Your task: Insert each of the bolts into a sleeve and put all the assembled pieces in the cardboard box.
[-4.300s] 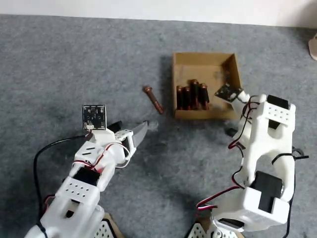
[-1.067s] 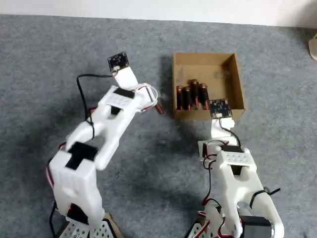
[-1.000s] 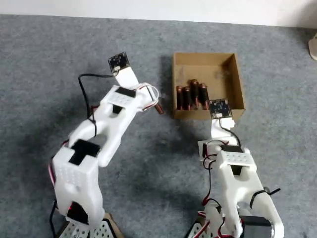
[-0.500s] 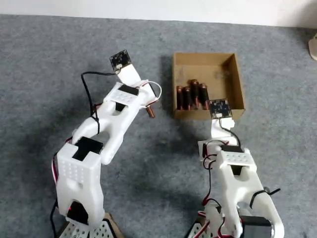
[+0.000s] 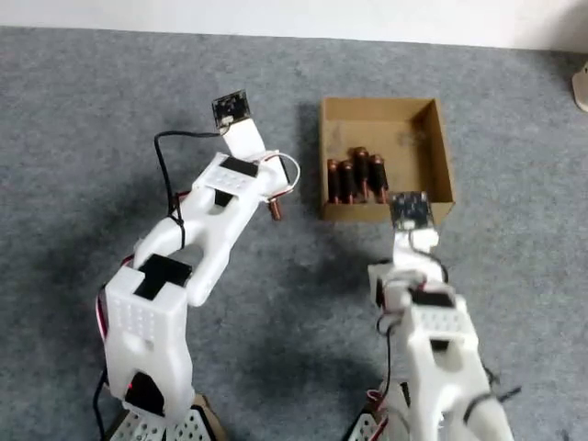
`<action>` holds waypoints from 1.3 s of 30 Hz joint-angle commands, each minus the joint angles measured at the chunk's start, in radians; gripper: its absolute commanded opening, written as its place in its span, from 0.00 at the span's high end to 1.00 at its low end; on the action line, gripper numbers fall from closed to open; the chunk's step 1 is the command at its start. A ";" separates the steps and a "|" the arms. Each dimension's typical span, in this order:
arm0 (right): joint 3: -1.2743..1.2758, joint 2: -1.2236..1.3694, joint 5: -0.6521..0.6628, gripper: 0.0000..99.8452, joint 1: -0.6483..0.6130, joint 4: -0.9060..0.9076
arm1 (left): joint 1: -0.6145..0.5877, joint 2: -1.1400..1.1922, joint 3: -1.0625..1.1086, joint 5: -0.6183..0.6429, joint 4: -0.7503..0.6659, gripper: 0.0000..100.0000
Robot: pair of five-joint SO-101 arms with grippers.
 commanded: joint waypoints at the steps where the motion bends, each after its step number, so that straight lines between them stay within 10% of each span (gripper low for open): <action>1: 0.113 -0.243 -0.006 0.99 -0.035 -0.044 | 0.054 -0.151 0.025 -0.009 0.043 1.00; 11: 0.326 -0.809 -0.006 0.99 -0.042 0.077 | 0.117 -0.478 0.291 -0.218 -0.052 1.00; 28: 0.380 -1.084 -0.006 0.99 -0.151 0.252 | 0.166 -1.142 1.122 -0.215 -1.040 1.00; 39: 0.389 -1.082 0.155 0.99 -0.348 0.062 | 0.257 -1.435 1.190 -0.213 -0.881 1.00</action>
